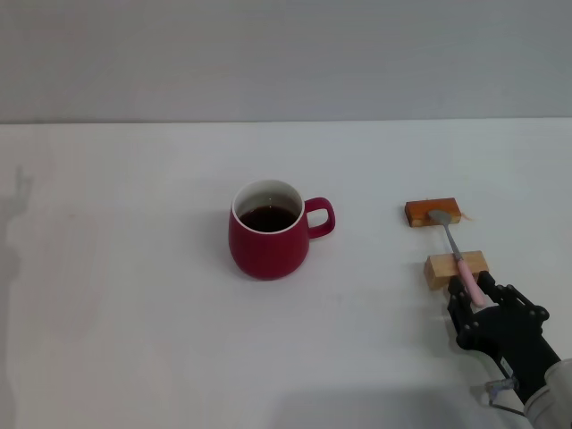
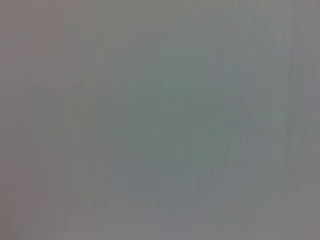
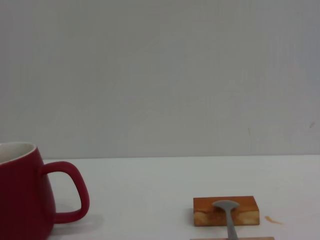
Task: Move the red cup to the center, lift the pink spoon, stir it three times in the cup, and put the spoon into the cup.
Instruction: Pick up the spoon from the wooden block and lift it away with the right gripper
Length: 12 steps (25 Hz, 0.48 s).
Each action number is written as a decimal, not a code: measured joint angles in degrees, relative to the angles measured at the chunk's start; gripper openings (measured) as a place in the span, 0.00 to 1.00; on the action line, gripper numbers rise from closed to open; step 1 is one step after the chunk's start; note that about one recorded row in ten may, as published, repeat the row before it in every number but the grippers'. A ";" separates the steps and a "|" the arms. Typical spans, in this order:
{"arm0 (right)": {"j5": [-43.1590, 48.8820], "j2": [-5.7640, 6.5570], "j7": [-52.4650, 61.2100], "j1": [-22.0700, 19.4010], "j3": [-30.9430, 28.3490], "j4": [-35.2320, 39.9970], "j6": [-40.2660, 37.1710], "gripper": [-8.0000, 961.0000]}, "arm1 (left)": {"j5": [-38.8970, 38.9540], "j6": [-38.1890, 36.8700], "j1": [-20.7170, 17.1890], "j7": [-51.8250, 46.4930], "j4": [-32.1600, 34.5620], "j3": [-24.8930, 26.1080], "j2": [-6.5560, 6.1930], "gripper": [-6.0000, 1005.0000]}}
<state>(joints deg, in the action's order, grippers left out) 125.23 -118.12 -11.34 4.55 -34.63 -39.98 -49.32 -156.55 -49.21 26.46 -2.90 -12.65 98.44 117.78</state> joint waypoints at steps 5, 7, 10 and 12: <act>0.00 0.00 -0.02 0.13 0.00 0.00 0.01 0.37 | 0.00 -0.02 -0.06 0.00 0.00 0.00 0.00 0.83; 0.00 0.00 -0.12 0.22 0.00 0.00 0.02 0.36 | 0.01 -0.08 -0.13 0.00 0.00 0.00 0.00 0.83; 0.00 0.00 -0.27 0.28 0.00 0.00 0.02 0.35 | 0.05 -0.37 -0.25 -0.01 0.00 0.00 0.00 0.83; 0.00 0.00 -0.26 0.30 0.00 0.01 0.02 0.34 | 0.06 -0.51 -0.34 -0.03 0.00 0.00 0.00 0.83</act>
<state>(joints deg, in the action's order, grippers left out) 125.23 -118.12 -11.60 4.85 -34.63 -39.97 -49.30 -156.49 -49.73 26.12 -2.93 -12.65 98.44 117.78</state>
